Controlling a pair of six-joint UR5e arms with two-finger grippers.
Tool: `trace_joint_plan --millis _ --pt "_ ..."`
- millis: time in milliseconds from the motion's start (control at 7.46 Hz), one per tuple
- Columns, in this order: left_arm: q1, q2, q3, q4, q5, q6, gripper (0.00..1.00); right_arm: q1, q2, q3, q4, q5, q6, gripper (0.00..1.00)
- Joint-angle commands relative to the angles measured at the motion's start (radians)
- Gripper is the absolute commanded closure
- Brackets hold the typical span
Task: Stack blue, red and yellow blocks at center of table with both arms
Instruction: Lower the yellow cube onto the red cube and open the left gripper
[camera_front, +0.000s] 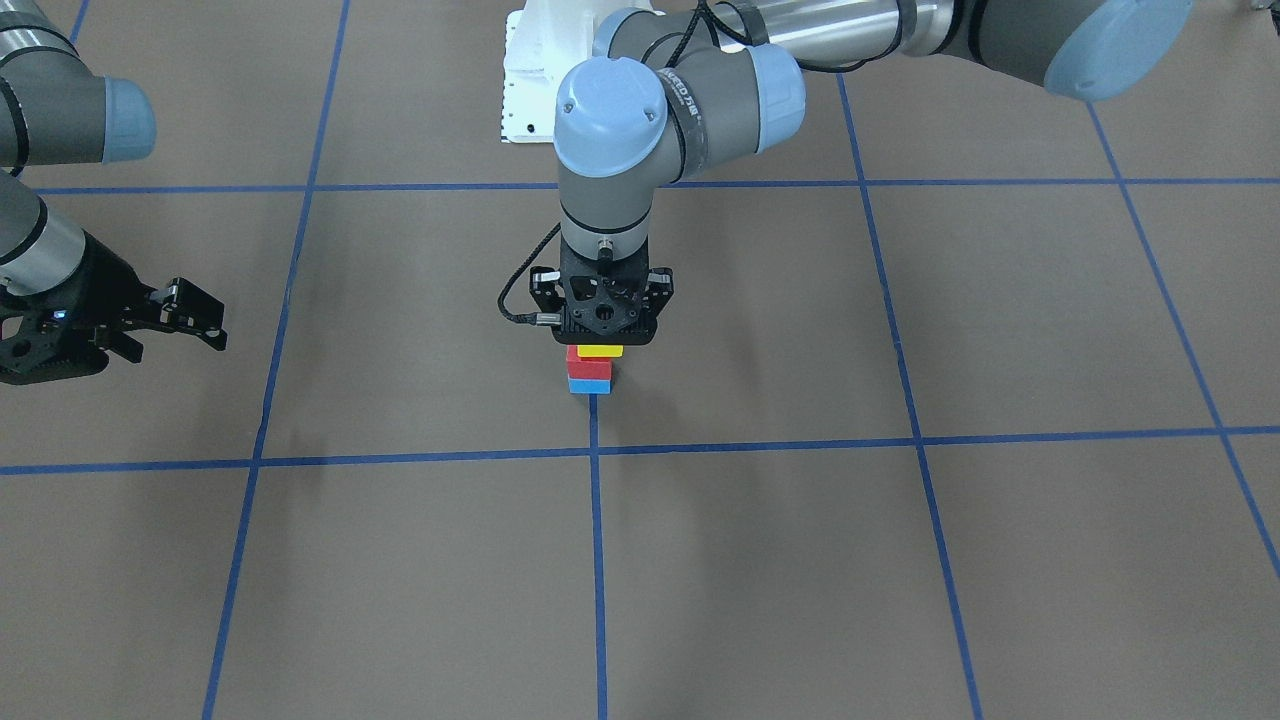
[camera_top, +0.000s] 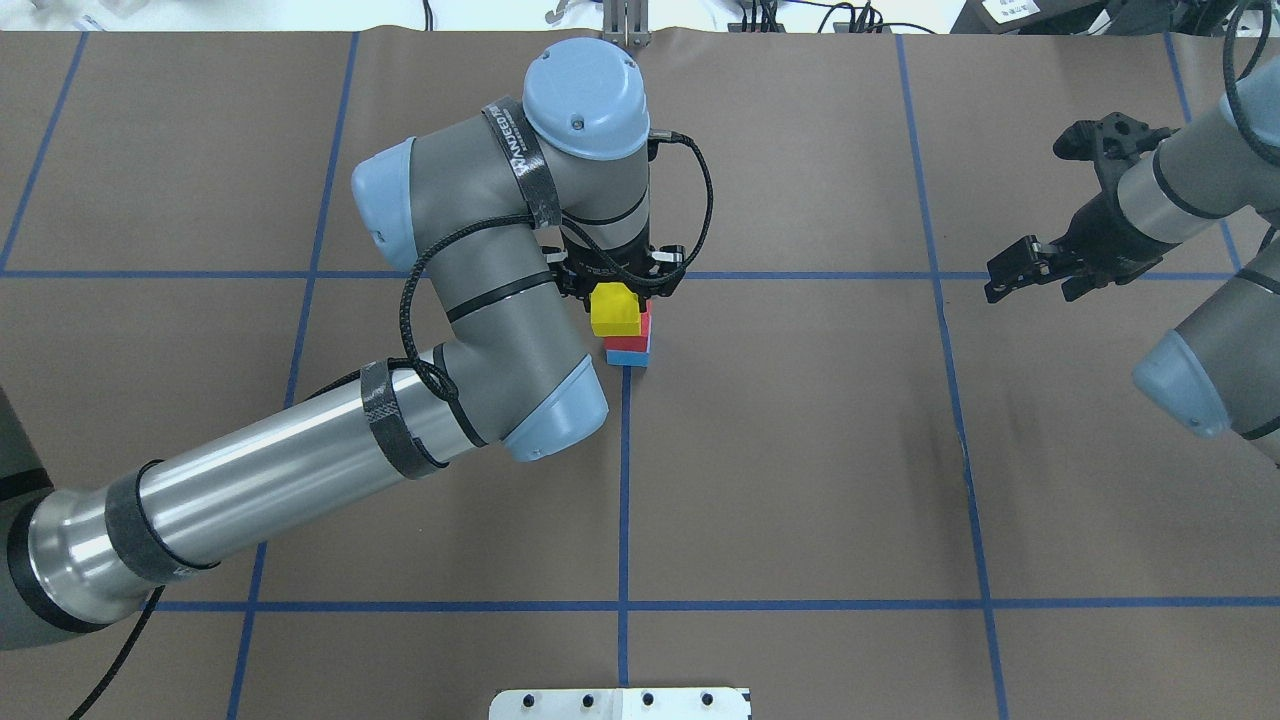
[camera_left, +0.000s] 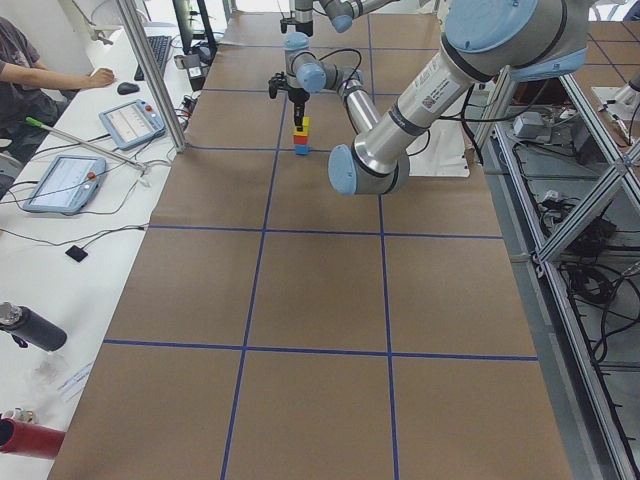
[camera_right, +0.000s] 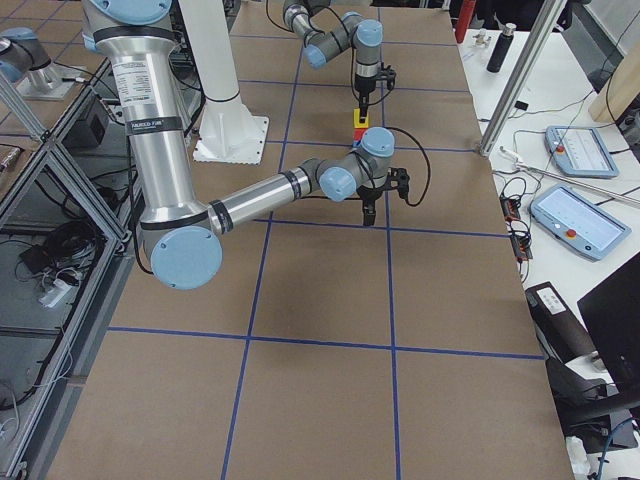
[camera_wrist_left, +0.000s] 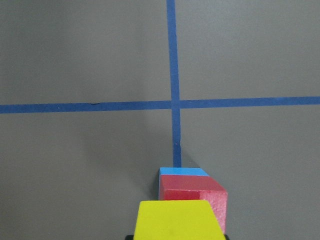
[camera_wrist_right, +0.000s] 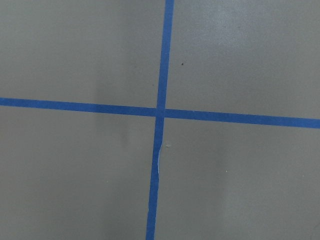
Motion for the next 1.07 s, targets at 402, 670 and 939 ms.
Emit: trace_joint_plan --millis 402,670,939 --pt "0.002 -0.018 0.016 0.000 -0.001 -0.032 1.00 0.000 0.000 -0.004 0.000 0.000 0.000 0.00" --pt "0.005 -0.023 0.028 -0.003 -0.001 -0.036 1.00 0.000 0.000 -0.004 0.000 0.000 0.000 0.00" --pt "0.005 -0.028 0.030 -0.003 0.000 -0.036 1.00 0.000 0.000 -0.004 0.000 0.000 0.000 0.00"
